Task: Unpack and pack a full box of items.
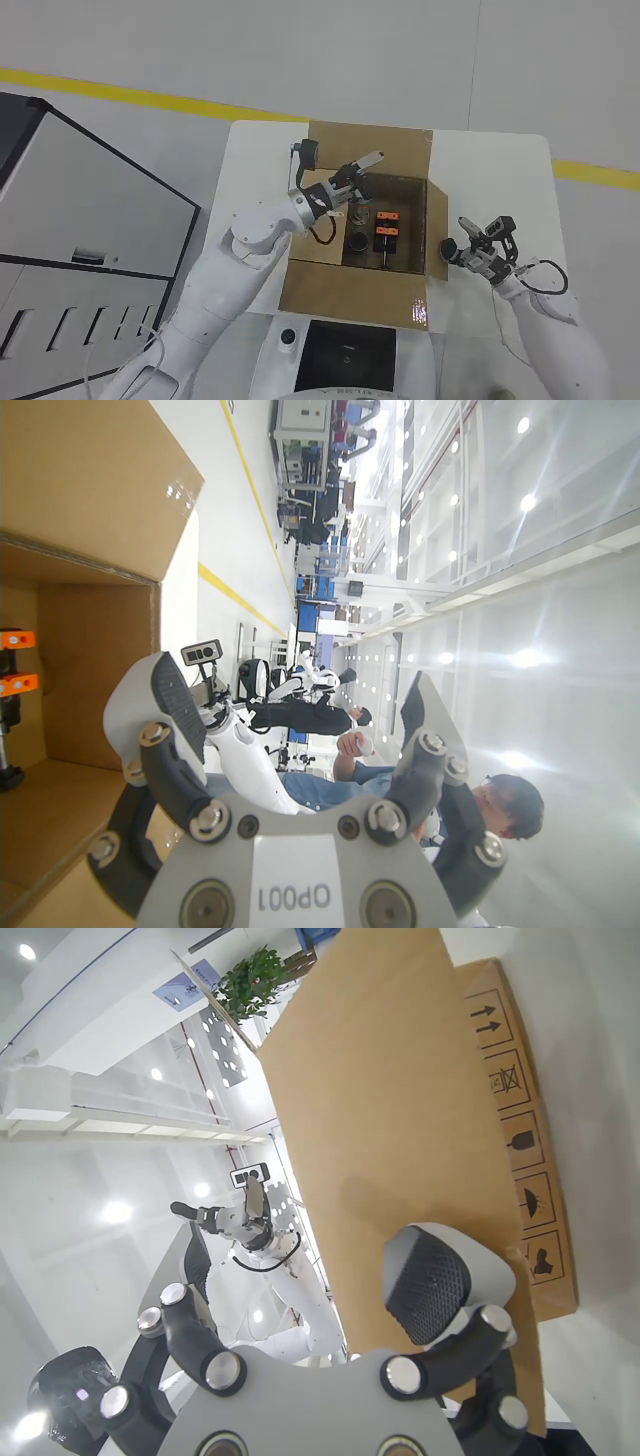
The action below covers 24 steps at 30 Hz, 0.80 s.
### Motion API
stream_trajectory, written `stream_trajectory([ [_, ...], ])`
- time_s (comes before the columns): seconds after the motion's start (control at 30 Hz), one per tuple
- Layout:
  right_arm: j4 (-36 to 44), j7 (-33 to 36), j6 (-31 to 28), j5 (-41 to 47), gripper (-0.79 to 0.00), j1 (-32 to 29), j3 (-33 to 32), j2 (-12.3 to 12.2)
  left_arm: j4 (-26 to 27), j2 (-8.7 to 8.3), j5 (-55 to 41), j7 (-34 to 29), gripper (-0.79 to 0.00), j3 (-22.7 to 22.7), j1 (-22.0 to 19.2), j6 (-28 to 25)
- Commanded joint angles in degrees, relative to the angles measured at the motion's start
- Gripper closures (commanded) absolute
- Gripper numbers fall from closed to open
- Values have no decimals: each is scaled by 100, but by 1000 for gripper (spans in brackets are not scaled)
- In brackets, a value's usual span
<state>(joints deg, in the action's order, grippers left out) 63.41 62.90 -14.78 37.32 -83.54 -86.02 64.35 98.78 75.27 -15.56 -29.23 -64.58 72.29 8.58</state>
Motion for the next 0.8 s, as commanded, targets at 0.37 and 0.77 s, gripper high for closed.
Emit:
stream_trajectory([
  [0.37, -253, 52, -64, 29, -785, 330, 143, 21, 561, -188, 291, 90, -785, -831, 751, 160],
  [0.77, 2804, 72, 657, -114, -785, -55, -783, -209, 722, -324, 344, -63, -785, -1556, 1138, 22],
])
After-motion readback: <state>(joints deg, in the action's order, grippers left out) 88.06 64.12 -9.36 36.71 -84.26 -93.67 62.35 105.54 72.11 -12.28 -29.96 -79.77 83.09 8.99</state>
